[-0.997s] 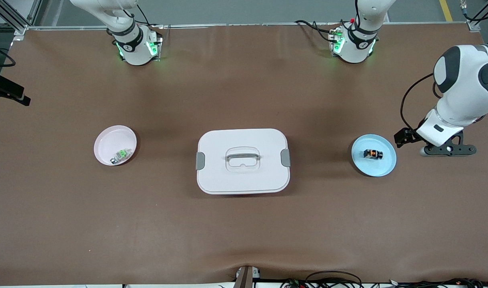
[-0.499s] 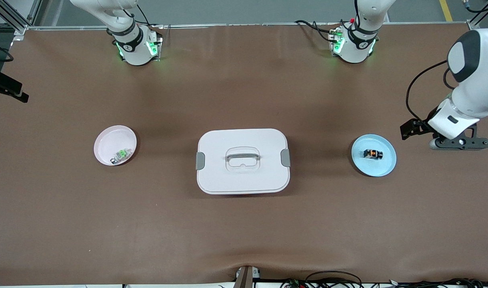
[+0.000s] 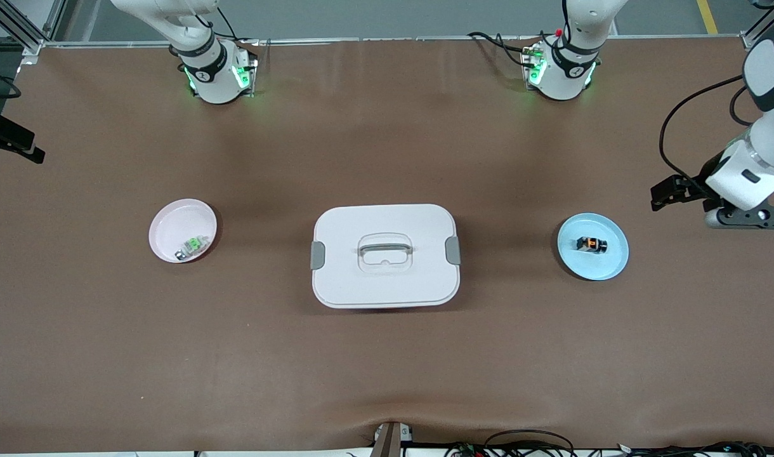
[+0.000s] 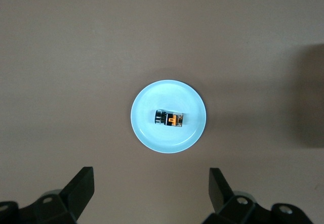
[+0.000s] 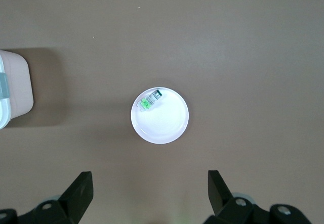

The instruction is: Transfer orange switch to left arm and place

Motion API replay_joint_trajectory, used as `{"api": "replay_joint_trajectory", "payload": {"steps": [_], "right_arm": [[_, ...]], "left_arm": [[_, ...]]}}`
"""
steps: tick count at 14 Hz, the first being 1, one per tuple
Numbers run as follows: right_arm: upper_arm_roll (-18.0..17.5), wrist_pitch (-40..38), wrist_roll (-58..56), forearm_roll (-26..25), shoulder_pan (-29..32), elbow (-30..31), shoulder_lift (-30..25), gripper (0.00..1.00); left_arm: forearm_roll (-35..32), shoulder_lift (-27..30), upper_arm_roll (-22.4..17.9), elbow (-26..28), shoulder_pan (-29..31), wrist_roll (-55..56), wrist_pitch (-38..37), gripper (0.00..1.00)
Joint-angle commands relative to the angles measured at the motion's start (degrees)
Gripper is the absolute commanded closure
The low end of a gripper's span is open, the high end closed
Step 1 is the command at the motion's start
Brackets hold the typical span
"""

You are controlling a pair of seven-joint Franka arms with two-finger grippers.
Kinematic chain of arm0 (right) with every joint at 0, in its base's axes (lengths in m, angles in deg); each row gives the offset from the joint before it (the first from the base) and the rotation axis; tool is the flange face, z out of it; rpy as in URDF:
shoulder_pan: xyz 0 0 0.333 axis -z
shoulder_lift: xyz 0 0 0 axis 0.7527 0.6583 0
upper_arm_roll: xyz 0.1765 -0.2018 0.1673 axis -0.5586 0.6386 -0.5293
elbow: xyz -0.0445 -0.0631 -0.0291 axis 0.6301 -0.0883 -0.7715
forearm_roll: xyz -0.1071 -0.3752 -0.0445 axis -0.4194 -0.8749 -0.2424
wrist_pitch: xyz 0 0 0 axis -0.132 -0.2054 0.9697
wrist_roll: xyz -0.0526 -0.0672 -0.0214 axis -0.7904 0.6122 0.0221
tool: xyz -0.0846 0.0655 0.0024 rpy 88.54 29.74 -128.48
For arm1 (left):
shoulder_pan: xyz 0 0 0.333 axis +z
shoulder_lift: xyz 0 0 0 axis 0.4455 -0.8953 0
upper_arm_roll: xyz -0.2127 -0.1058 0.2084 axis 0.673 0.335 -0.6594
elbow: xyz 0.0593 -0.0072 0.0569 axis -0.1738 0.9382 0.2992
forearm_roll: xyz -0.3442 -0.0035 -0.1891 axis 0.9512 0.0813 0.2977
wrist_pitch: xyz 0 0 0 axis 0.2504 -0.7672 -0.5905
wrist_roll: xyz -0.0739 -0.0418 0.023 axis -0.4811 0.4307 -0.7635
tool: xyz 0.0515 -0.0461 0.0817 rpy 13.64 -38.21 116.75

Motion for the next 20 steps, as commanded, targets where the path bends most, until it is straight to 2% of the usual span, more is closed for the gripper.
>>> {"api": "replay_joint_trajectory", "payload": {"steps": [1, 6, 8, 12, 20], "right_arm": [[0.08, 0.18, -0.56, 0.02, 0.0, 0.01, -0.26, 0.0], [0.08, 0.18, -0.47, 0.02, -0.27, 0.01, -0.26, 0.0], [0.08, 0.27, -0.47, 0.02, -0.35, 0.01, -0.26, 0.0], [0.08, 0.71, -0.47, 0.02, -0.27, 0.19, -0.17, 0.0], [0.08, 0.71, -0.47, 0.02, -0.44, 0.19, -0.17, 0.0]], "left_arm": [[1.35, 0.76, -3.43, -1.79, -3.59, -1.59, -2.61, 0.0], [2.58, 3.66, -31.96, -1.71, -31.95, -1.59, -3.67, 0.0], [2.58, 4.01, -39.19, -1.62, -39.53, -1.59, -4.37, 0.0], [2.58, 4.19, -45.01, -1.71, -45.62, -1.42, -4.81, 0.0], [2.58, 5.77, -46.08, -1.71, -46.25, -1.5, -4.9, 0.0]]}}
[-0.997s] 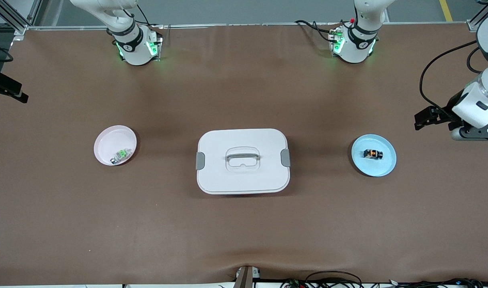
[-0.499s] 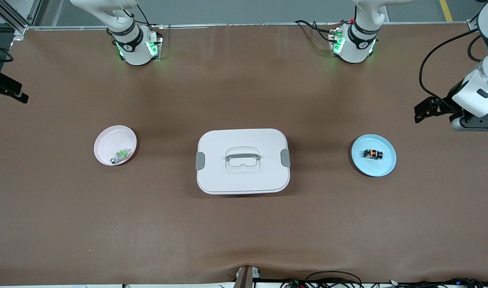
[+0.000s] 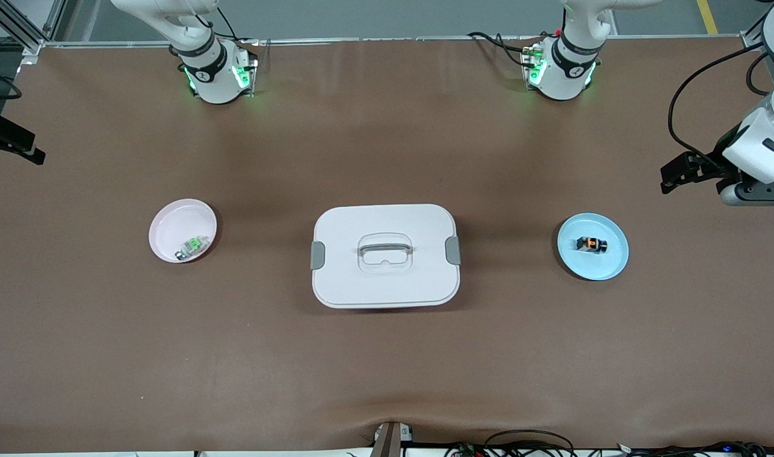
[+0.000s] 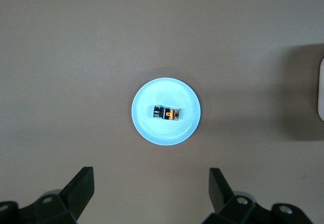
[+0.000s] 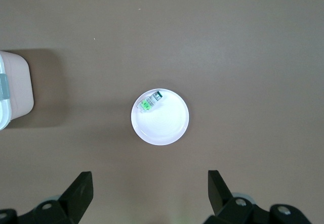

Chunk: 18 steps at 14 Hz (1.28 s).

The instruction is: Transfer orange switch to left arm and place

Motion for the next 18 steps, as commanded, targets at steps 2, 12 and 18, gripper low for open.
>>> {"api": "replay_joint_trajectory", "payload": {"steps": [2, 12, 18], "right_arm": [[0.1, 0.24, -0.4, 0.02, -0.31, 0.16, -0.22, 0.0], [0.1, 0.24, -0.4, 0.02, -0.31, 0.16, -0.22, 0.0], [0.1, 0.24, -0.4, 0.02, -0.31, 0.25, -0.22, 0.0]], "left_arm": [[1.11, 2.69, -0.43, 0.06, -0.27, -1.32, -2.39, 0.0], [1.02, 8.23, 2.03, -0.29, -0.18, -1.23, -8.71, 0.0], [1.11, 7.09, 1.85, -1.69, -0.18, 1.58, -9.6, 0.0]]}}
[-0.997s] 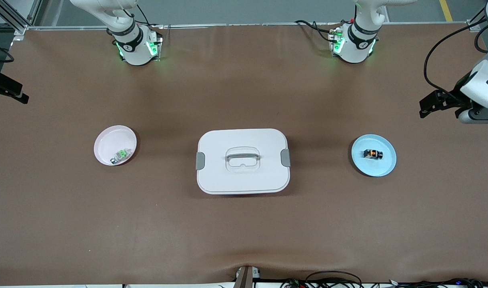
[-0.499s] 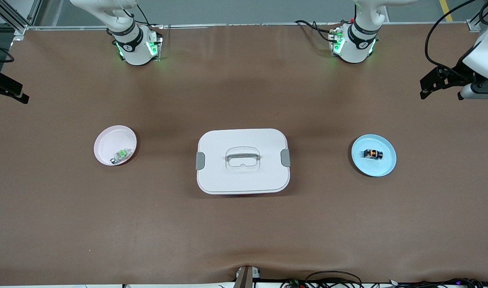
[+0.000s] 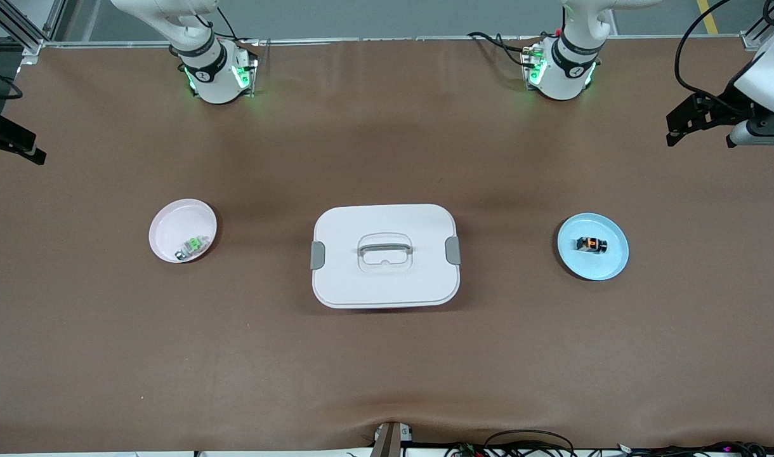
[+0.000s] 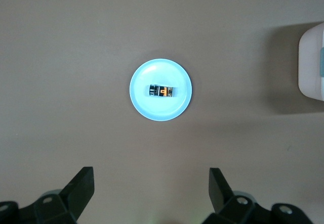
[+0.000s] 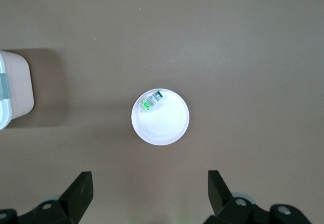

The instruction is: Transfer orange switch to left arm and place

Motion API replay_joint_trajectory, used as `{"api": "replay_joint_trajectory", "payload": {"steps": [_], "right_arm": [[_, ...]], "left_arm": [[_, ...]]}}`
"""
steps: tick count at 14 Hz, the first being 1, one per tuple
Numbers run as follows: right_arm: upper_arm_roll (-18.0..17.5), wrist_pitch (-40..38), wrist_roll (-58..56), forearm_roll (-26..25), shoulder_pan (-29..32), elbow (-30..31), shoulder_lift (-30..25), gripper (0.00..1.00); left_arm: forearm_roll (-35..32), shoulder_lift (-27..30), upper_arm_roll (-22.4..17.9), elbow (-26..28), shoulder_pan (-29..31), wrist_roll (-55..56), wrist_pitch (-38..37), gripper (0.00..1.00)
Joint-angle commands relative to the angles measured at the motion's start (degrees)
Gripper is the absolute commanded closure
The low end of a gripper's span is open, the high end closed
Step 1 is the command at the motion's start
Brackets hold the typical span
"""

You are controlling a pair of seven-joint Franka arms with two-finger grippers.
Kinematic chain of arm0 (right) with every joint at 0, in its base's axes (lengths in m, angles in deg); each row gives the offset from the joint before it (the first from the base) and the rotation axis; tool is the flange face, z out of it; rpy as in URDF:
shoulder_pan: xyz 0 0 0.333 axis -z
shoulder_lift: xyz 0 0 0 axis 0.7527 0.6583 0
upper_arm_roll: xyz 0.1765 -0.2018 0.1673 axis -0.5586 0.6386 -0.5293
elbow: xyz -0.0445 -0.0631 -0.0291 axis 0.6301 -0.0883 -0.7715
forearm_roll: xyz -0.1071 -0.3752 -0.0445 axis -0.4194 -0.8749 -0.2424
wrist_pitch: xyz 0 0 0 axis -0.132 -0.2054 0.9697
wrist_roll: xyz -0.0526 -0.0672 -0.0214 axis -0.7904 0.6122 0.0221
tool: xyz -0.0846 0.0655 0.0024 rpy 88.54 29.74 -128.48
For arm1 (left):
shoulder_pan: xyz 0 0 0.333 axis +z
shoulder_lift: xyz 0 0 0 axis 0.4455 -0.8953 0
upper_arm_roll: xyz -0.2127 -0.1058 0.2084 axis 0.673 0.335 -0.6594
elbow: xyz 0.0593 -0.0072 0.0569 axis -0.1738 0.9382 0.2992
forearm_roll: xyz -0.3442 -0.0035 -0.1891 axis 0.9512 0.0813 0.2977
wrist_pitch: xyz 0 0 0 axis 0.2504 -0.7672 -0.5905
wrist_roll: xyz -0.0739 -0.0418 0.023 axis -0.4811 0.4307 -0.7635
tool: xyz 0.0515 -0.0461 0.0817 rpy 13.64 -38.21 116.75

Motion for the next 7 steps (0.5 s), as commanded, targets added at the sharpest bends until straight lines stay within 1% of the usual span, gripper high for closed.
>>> {"api": "replay_joint_trajectory", "payload": {"steps": [1, 7], "right_arm": [[0.1, 0.23, -0.37, 0.02, -0.22, 0.23, -0.23, 0.0], [0.1, 0.23, -0.37, 0.02, -0.22, 0.23, -0.23, 0.0]], "left_arm": [[1.05, -0.89, -0.2, -1.55, 0.06, 0.62, -1.22, 0.0], [1.14, -1.07, -0.2, -1.46, 0.07, -0.17, -1.22, 0.0]]}}
